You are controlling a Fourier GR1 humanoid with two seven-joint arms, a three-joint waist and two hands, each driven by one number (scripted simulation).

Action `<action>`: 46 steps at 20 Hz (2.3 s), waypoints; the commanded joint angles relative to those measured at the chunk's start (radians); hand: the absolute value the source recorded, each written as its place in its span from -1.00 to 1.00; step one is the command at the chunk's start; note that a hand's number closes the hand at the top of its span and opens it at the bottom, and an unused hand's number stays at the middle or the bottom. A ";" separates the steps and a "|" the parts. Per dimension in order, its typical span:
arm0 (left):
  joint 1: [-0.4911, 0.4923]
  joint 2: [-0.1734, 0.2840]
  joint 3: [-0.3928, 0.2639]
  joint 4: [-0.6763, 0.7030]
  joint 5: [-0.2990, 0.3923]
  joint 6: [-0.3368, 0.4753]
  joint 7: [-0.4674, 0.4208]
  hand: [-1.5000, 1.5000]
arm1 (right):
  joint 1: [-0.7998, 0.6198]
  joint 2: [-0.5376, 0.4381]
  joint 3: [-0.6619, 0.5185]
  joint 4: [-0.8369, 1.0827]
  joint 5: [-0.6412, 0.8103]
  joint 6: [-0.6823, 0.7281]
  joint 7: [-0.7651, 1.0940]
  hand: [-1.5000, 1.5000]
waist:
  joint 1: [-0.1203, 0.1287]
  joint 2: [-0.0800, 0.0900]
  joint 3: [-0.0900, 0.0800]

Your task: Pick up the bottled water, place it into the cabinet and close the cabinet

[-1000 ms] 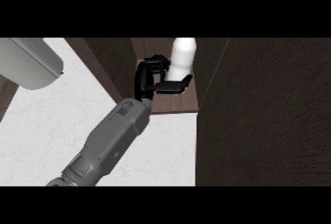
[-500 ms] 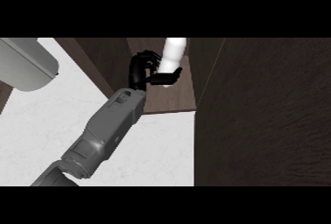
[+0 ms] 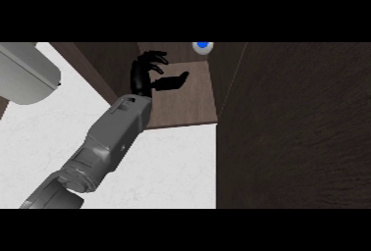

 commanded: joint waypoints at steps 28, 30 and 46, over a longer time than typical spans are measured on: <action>-0.040 -0.050 0.073 -0.088 0.052 -0.248 -0.196 -1.00 | 0.062 -0.009 0.005 -0.113 -0.093 0.041 0.069 -1.00 | 0.044 -0.025 0.000; -0.010 -0.050 0.070 -0.120 0.033 -0.271 -0.188 -1.00 | 0.092 -0.007 -0.008 -0.118 -0.117 0.035 0.081 -1.00 | 0.074 -0.033 0.001; 0.424 -0.051 -0.227 -0.710 0.157 -0.350 -0.122 -1.00 | 0.075 0.023 0.088 -0.131 -0.007 -0.016 0.117 -1.00 | 0.092 -0.043 0.000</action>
